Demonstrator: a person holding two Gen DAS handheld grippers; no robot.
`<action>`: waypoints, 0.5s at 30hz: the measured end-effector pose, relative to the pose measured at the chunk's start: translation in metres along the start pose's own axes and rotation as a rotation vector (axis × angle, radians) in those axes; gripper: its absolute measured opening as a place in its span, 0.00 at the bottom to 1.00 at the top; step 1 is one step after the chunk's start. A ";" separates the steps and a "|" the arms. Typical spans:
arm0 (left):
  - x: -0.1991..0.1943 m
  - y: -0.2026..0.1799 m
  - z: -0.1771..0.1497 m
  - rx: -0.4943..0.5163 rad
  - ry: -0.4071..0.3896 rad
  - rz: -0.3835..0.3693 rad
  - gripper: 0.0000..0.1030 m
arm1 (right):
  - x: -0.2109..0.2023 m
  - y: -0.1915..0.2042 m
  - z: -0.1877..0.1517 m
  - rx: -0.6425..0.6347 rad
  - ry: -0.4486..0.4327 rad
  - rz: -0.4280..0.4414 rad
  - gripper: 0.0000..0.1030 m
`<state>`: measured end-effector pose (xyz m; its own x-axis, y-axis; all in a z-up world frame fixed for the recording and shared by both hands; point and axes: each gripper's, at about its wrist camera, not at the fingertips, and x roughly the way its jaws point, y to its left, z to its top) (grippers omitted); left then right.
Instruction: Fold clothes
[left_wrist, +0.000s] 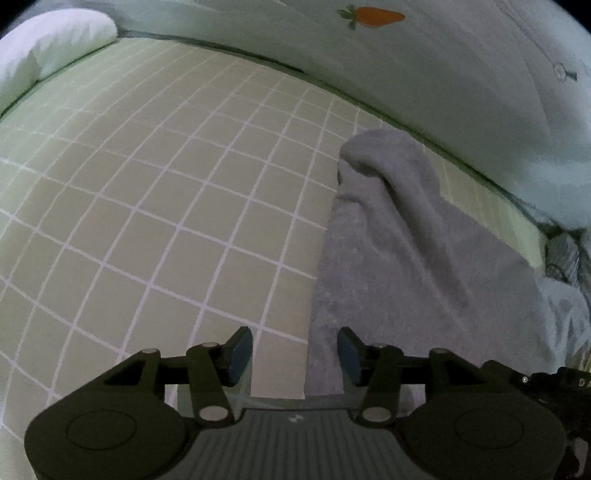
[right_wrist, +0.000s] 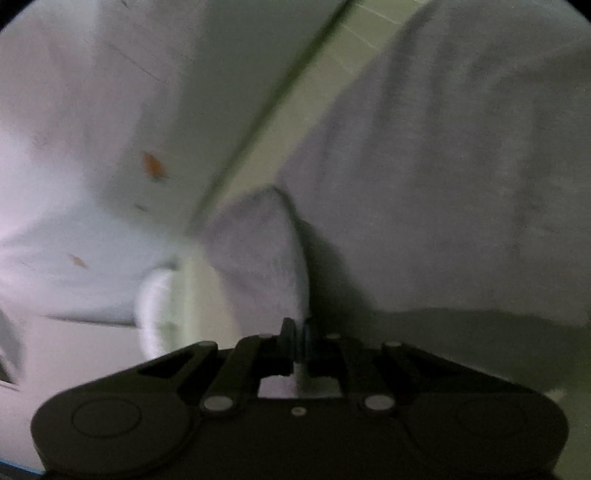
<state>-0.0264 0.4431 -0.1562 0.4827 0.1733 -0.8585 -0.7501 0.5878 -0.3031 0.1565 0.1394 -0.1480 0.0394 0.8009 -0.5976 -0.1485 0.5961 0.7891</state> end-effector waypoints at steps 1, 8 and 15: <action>0.000 -0.001 0.000 0.007 0.001 0.005 0.51 | 0.000 0.001 0.000 0.000 -0.002 -0.003 0.09; 0.002 -0.001 0.000 0.006 0.007 -0.001 0.55 | -0.003 0.004 0.005 0.015 -0.018 -0.006 0.26; 0.005 -0.008 0.006 0.031 0.017 0.013 0.60 | 0.008 0.024 0.024 -0.115 -0.049 -0.103 0.37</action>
<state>-0.0156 0.4436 -0.1555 0.4651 0.1674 -0.8693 -0.7418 0.6096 -0.2795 0.1772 0.1615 -0.1307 0.1076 0.7395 -0.6645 -0.2532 0.6668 0.7010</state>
